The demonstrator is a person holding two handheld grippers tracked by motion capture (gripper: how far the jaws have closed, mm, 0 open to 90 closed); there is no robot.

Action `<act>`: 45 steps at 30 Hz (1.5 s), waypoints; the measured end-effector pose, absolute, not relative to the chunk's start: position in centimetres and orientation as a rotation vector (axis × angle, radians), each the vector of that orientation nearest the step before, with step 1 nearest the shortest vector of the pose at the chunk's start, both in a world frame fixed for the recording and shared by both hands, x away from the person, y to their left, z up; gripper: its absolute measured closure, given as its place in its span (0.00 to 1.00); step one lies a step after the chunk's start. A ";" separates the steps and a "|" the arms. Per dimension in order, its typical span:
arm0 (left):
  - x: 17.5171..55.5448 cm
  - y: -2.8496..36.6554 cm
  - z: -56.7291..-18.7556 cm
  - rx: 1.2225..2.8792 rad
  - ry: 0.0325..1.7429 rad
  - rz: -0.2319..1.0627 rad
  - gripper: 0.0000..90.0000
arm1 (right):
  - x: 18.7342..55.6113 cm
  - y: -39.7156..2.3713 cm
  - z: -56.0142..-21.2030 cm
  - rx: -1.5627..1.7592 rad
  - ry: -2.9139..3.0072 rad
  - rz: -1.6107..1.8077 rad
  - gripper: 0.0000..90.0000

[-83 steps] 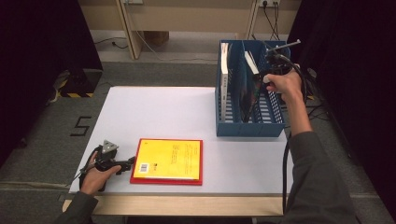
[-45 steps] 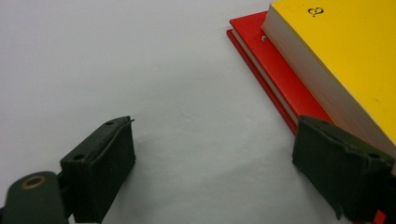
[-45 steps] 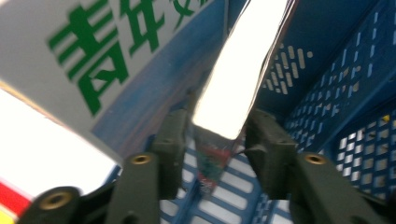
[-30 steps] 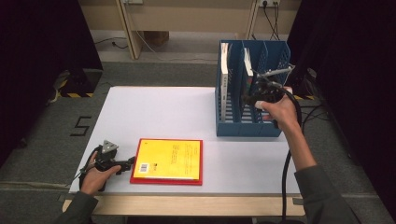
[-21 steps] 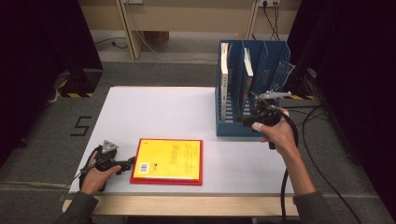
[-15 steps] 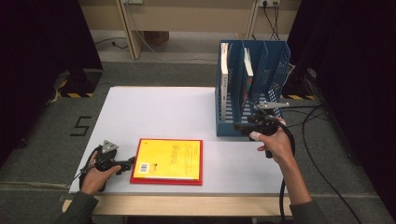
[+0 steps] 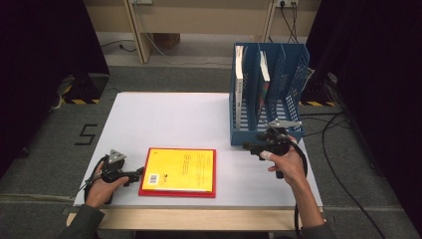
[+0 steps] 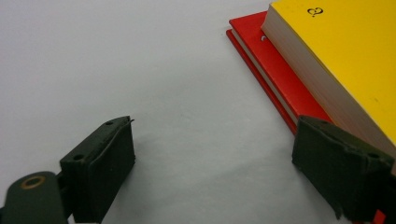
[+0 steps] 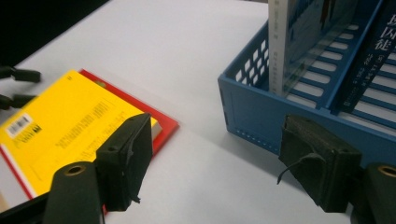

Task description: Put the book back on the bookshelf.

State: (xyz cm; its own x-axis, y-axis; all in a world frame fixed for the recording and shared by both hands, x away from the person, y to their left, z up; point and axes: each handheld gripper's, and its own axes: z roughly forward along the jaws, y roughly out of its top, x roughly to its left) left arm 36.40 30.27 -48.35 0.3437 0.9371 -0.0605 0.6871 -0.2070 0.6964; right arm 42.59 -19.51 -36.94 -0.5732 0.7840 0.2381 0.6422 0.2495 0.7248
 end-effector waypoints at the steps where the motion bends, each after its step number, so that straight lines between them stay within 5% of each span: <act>1: 36.4 30.3 -48.4 1.972 1.416 0.507 0.13 | 42.6 -19.3 -37.1 1.344 2.346 1.217 0.29; 45: 35.8 29.8 -47.0 1.905 1.357 0.517 0.16 | 40.4 -12.7 -44.3 1.398 2.628 1.274 0.21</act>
State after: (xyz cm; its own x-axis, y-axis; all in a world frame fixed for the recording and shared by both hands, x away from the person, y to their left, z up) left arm 35.81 29.85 -47.04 0.3624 0.9279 -0.0872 0.6351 -0.1773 0.7518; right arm 40.37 -12.70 -44.26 -0.6236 0.6612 0.4170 0.7369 0.3191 0.5960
